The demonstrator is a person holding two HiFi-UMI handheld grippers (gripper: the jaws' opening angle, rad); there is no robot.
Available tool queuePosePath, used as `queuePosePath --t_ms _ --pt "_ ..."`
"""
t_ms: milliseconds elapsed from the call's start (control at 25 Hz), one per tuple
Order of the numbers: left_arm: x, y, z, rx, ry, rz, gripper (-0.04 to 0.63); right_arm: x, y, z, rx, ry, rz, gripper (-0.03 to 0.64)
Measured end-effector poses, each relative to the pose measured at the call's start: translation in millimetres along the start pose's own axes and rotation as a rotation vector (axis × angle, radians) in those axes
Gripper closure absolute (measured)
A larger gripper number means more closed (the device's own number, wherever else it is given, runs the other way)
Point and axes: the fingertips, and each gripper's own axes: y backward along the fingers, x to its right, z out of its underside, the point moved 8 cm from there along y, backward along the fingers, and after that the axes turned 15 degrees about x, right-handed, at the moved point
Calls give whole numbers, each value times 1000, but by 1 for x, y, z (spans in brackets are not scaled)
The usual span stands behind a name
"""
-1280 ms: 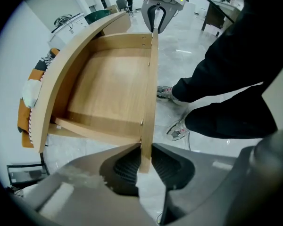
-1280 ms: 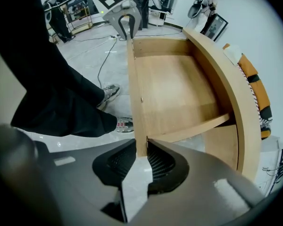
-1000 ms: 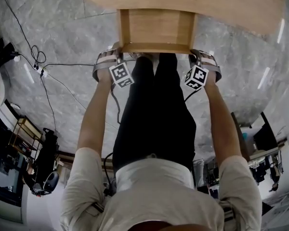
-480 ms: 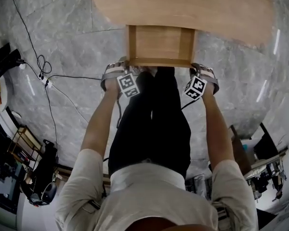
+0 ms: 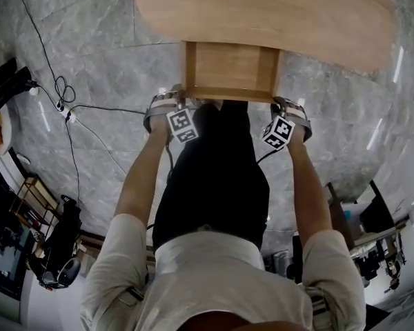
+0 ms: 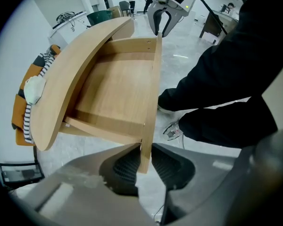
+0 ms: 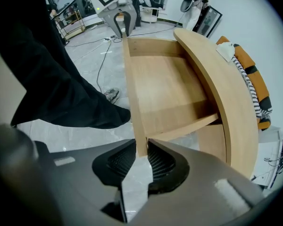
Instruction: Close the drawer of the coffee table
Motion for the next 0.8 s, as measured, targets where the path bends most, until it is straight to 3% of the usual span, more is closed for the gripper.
queuePosePath --t_ms 800 --pt "-32 5 -1 -2 -10 3 497 24 3 -12 13 -23 -7 532"
